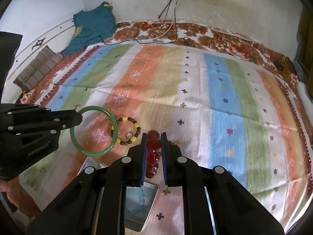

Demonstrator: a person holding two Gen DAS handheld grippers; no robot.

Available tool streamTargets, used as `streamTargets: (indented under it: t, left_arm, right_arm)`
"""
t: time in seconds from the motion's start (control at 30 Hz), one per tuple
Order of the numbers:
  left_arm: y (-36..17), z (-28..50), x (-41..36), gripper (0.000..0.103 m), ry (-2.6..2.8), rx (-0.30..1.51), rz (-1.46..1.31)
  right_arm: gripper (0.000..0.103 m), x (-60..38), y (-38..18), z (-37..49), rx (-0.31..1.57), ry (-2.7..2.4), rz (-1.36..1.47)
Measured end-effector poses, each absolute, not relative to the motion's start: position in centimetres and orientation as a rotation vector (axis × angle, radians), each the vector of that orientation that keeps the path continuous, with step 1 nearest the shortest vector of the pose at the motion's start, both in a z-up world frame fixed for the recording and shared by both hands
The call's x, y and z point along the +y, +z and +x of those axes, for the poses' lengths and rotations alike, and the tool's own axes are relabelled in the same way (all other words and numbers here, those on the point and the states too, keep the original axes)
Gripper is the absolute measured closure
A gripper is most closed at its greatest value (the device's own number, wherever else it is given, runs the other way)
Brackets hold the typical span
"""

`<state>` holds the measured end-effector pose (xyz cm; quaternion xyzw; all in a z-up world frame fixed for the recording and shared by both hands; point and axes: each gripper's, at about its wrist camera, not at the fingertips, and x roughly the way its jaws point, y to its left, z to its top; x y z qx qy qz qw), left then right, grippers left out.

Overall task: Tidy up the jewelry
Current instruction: 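Lift both items over the silver tin and open both tools to drop them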

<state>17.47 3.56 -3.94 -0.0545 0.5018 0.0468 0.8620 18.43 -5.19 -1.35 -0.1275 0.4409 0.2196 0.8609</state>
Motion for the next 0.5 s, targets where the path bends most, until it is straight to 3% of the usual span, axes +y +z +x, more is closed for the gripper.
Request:
streamTargets:
  t: [0.5]
  left_arm:
    - [-2.4, 13.3, 1.9, 0.095, 0.076, 0.982, -0.079]
  right_arm:
    - [0.089, -6.1, -0.5, 15.4, 0.899, 0.467, -0.244]
